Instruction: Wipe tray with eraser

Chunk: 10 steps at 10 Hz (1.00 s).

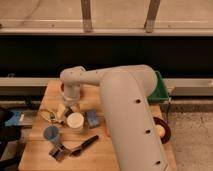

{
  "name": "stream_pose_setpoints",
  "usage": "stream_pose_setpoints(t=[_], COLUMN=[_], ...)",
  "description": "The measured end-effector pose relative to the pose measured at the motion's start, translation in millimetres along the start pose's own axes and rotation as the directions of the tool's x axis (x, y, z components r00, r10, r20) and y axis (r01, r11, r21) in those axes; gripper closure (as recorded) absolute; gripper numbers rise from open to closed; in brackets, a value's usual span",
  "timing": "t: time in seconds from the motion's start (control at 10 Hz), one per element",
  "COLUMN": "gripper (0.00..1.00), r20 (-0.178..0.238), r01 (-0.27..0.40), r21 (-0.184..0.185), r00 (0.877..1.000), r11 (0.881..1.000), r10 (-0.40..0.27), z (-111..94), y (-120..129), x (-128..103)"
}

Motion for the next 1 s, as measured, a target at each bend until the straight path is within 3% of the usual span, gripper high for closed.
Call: stream_pose_setpoints(t=[0.3, 0.6, 1.0], gripper=[0.20, 0.22, 0.59], r20=[-0.039, -0.073, -0.074], r01=[-0.032, -0.056, -0.060], r21=[-0.003, 0.012, 0.018], r00=[0.999, 0.996, 0.995], r11=[0.999, 0.998, 0.998], r10=[0.032, 0.056, 0.061], z=[17, 21, 17], y=[-9, -10, -15], x=[6, 10, 12])
